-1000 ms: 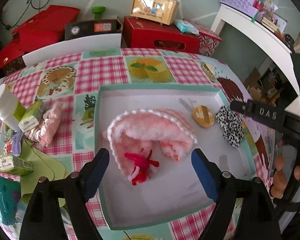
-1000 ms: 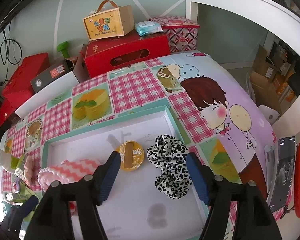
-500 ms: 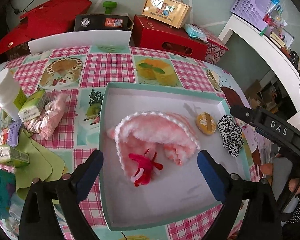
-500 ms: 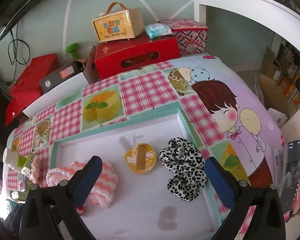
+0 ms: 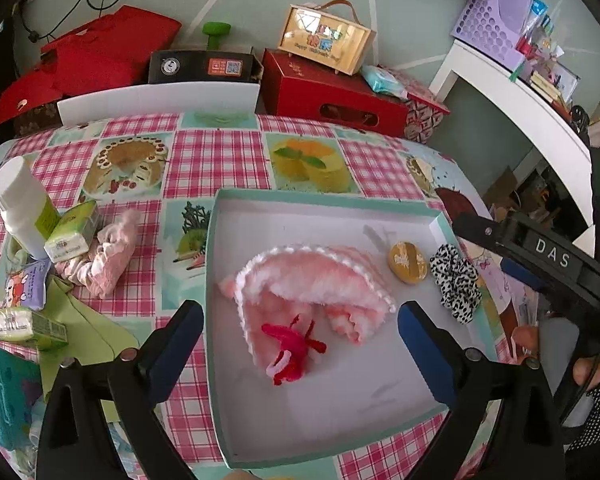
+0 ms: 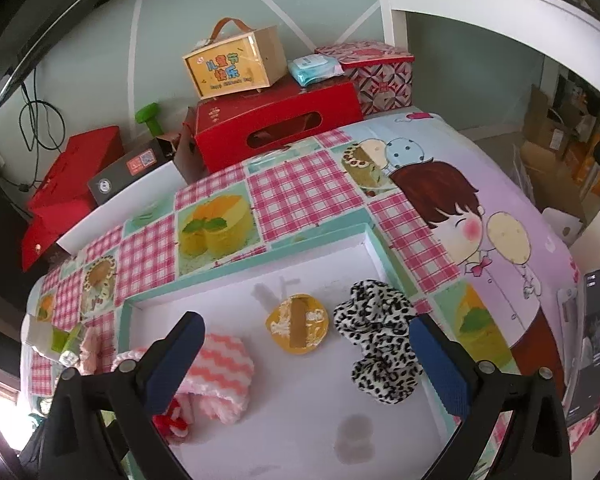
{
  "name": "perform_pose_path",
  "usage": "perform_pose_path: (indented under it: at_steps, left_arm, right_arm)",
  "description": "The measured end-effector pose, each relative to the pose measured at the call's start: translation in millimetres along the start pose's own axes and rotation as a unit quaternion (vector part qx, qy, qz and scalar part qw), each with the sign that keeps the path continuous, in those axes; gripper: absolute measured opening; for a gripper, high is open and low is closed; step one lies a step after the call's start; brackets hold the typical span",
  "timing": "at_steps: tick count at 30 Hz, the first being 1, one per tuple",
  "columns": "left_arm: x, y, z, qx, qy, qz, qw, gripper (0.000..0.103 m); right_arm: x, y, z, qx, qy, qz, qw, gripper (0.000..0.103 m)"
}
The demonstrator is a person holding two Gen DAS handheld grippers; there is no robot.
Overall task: Organize soft objects
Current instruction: 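Release the red toy onto the pink cloth while the right gripper releases the scrunchie, then grasp the green-white wipes pack with the left gripper while the right grasps the pink floral scrunchie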
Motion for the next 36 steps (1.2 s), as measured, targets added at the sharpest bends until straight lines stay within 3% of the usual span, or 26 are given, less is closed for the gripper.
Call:
perform_pose_path:
  at_steps: [7,13,22,29,36]
  left_arm:
    - [-12.4,7.8,-17.3,-0.02,0.01,0.01,0.9997,0.098]
    - [-31.7,20.0,-36.0,-0.049,0.009,0.036,0.9981,0.098]
    - [-62.7,38.6,-66.1,-0.06,0.029,0.078,0.9947,0.098]
    - [-89.8,48.6,-102.7,-0.064,0.11,0.1,0.9869,0.098]
    - [-127.3,53.9,-156.8,-0.103,0.188,0.121,0.9691,0.098]
  right_arm:
    - [1.1,-7.4,-21.0,0.016,0.056,-0.025,0.998,0.103]
    - [0.6,-11.8,-28.3,-0.02,-0.007,-0.018,1.0,0.103]
    - [-5.6,-21.0,-69.6,-0.03,0.036,-0.017,0.999,0.103]
    - [-4.5,-37.4,-114.1,-0.087,0.046,-0.024,0.995,0.103]
    - [-9.7,-48.0,-158.0,-0.132,0.071,-0.023,0.988,0.103]
Point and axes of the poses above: each gripper's, at about its wrist camera, not at the fingertips, and x roughly the way its jaws point, z to its right, y to its top, the point moved 10 cm from there along x, roughly the way its jaws point
